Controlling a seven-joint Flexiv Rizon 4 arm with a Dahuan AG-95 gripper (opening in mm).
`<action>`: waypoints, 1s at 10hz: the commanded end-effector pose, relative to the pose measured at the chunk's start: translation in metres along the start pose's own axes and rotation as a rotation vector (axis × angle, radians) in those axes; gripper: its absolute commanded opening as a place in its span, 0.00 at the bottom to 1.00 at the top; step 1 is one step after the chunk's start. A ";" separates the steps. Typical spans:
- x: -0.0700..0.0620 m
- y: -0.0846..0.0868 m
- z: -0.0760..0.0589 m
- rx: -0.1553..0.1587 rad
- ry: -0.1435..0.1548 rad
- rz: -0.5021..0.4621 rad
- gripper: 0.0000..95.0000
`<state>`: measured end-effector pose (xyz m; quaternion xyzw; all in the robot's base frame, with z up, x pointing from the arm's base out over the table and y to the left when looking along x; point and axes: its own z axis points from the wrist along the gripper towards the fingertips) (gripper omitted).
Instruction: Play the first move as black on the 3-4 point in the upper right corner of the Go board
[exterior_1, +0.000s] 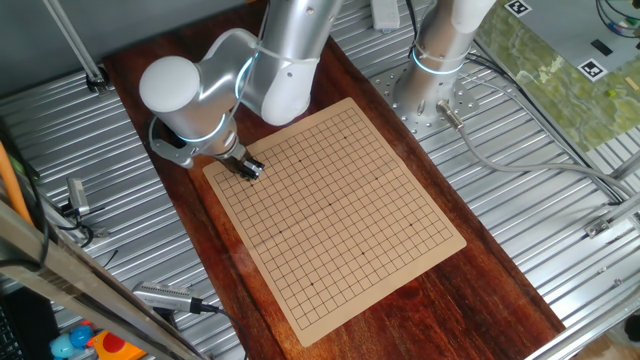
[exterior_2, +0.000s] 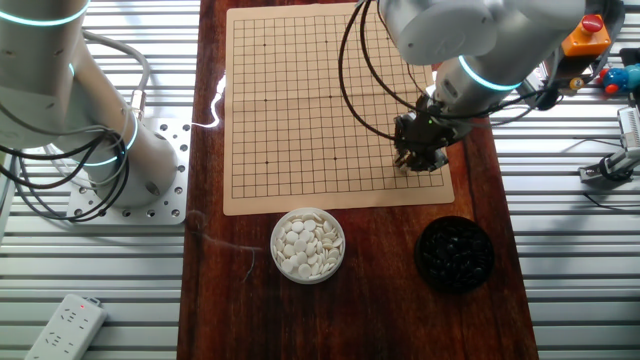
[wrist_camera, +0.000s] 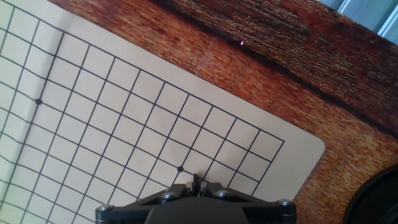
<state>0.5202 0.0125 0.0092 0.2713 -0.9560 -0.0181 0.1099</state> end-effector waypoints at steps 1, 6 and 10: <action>-0.001 -0.002 0.002 -0.018 -0.009 -0.001 0.20; -0.001 -0.003 0.002 -0.016 -0.010 -0.003 0.20; -0.002 -0.003 0.001 -0.026 -0.022 -0.016 0.20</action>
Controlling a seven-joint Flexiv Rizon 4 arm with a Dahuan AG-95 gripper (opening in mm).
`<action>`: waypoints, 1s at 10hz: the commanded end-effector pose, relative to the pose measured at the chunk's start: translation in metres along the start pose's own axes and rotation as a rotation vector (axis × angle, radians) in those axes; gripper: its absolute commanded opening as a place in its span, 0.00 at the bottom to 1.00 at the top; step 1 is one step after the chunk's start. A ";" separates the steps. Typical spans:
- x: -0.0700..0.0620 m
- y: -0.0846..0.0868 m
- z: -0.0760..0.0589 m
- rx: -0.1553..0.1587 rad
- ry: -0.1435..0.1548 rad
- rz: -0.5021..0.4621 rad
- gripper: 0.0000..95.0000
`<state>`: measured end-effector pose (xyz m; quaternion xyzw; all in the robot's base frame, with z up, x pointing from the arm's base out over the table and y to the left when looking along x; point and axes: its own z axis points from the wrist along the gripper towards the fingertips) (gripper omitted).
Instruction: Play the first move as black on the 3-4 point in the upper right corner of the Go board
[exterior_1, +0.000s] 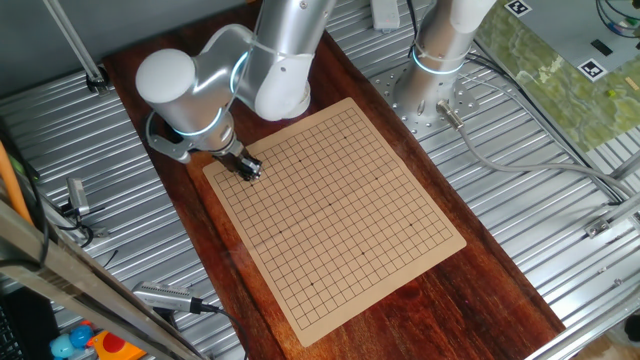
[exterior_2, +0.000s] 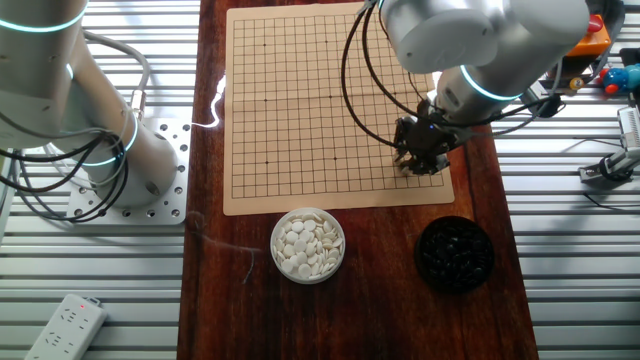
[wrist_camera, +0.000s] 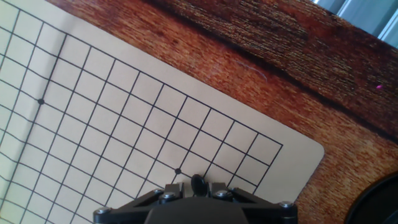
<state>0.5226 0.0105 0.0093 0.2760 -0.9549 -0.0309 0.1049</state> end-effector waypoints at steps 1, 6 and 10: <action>-0.001 -0.001 0.001 -0.008 -0.010 -0.007 0.20; -0.002 -0.003 -0.005 -0.003 -0.012 -0.012 0.40; -0.004 -0.003 -0.012 0.025 -0.004 0.004 0.00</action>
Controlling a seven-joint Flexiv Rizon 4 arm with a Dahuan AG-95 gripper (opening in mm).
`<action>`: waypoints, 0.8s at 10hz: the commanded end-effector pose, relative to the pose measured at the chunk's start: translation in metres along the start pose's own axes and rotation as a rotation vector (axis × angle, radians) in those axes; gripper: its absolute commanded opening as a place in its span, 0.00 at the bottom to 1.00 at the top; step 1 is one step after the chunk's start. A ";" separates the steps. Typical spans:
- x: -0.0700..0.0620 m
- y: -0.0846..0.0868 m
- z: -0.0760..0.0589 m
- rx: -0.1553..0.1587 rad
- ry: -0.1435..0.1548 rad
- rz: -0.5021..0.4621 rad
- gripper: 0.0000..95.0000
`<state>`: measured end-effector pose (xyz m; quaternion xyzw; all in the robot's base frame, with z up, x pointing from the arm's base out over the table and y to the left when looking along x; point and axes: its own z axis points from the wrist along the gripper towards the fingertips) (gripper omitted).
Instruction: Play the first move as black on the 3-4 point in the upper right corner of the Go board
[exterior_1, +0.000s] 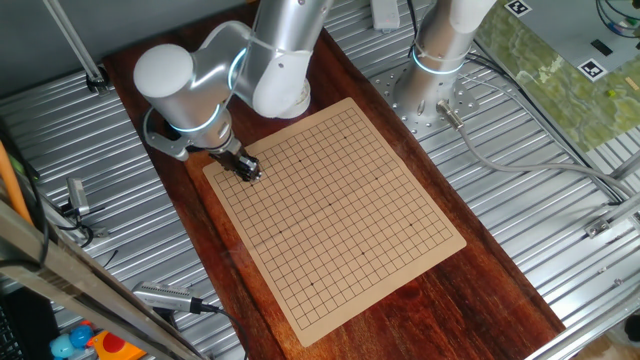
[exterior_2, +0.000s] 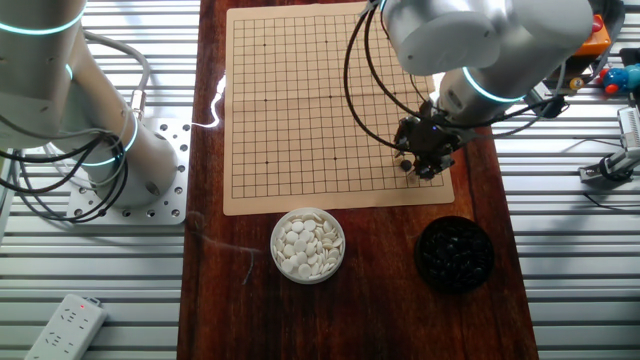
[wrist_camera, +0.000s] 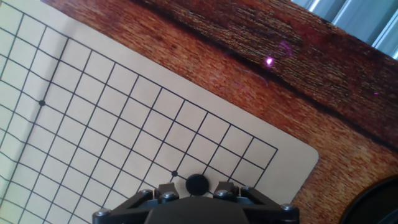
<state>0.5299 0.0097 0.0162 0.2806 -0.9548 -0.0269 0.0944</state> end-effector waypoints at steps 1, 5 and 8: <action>-0.002 0.001 -0.011 0.035 0.025 0.034 0.00; -0.016 0.014 -0.032 0.058 -0.093 0.129 0.00; -0.025 0.027 -0.039 0.048 -0.111 0.177 0.00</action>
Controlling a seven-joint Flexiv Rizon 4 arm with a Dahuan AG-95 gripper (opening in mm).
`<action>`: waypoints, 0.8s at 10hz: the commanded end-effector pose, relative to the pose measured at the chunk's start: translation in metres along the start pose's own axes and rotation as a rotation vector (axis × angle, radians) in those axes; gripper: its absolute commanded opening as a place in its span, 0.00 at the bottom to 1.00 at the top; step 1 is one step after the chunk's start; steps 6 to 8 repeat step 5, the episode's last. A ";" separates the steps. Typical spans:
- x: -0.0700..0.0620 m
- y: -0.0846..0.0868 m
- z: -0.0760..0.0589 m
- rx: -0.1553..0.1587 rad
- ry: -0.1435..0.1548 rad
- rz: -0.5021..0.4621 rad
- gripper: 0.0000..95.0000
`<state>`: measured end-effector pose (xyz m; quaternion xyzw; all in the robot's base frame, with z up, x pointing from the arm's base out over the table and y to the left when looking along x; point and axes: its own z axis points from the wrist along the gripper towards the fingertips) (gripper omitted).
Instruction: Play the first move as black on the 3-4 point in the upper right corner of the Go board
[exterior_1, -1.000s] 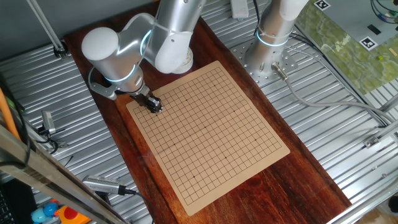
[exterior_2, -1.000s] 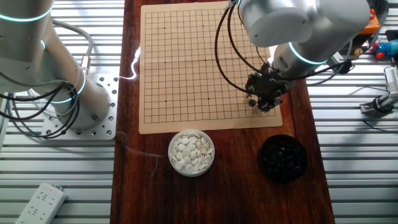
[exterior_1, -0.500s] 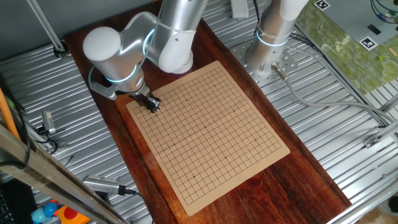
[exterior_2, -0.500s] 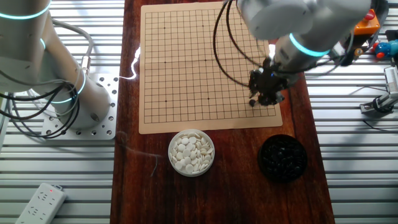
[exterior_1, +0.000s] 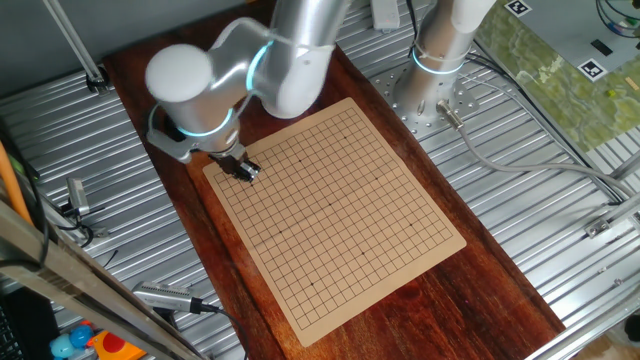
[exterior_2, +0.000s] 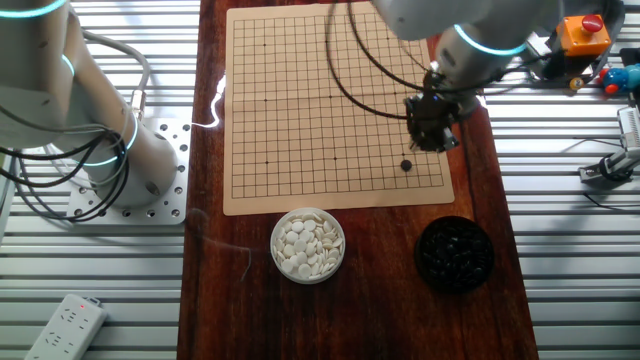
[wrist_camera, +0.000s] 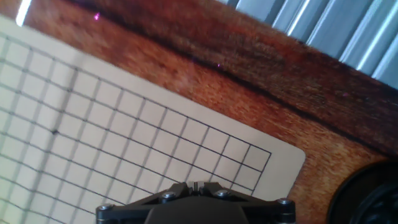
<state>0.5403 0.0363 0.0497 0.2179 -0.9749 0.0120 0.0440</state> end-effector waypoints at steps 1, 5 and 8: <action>-0.006 0.008 -0.004 -0.043 -0.023 0.037 0.00; -0.006 0.011 -0.006 -0.046 -0.027 0.026 0.00; -0.006 0.011 -0.006 -0.046 -0.027 0.026 0.00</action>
